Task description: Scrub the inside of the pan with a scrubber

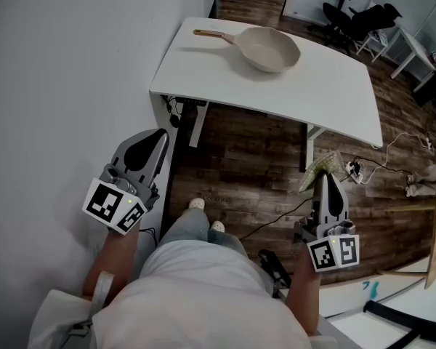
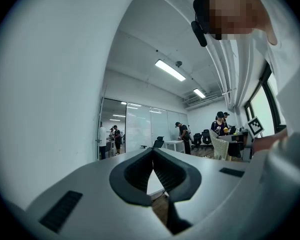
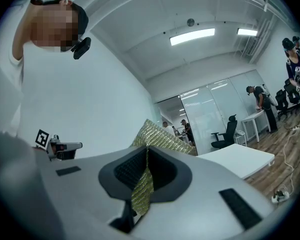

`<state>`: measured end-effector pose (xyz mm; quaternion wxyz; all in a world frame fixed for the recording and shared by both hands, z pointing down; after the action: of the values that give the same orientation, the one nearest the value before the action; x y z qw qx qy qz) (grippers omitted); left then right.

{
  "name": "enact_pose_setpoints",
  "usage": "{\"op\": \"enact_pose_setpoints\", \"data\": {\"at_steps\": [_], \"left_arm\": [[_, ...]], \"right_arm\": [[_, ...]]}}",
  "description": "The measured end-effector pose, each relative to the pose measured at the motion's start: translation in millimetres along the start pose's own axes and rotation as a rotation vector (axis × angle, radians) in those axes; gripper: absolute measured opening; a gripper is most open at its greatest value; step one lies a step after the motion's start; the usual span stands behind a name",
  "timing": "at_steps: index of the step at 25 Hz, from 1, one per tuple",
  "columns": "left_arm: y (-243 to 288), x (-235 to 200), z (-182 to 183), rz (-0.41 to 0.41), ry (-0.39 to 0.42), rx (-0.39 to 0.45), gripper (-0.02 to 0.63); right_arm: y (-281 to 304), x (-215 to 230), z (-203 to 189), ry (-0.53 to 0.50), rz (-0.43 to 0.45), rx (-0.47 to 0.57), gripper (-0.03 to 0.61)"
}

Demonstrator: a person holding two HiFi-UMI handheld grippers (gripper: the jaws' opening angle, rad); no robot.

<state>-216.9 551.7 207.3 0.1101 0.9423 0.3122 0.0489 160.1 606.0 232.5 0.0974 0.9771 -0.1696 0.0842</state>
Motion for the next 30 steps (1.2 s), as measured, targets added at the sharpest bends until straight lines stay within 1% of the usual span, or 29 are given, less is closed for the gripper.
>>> {"op": "enact_pose_setpoints", "data": {"at_steps": [6,13,22,30], "left_arm": [[5.8,-0.9,-0.8,0.009,-0.004,0.000,0.012],[14.7,0.0,-6.0,0.000,-0.014,-0.010,0.012],[29.0,-3.8,-3.1,-0.011,-0.023,0.004,0.012],[38.6,-3.8,-4.3,-0.024,-0.023,-0.008,0.012]], "right_arm": [[5.5,1.8,3.2,-0.016,0.011,-0.007,0.025],[11.3,0.9,4.1,-0.021,0.020,-0.010,0.025],[15.6,6.8,7.5,-0.021,0.012,-0.011,0.025],[16.3,11.3,6.3,-0.009,0.003,-0.005,0.025]]}}
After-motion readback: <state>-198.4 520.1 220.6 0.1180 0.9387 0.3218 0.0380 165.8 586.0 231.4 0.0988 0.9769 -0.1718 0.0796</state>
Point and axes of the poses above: the fingertips, and each gripper's own axes: y forward along the fingers, x to its right, z out of its top, the point moved 6 cm from there along -y, backward along the fingers, and after that the axes turned 15 degrees about -x, right-handed, at the moved point
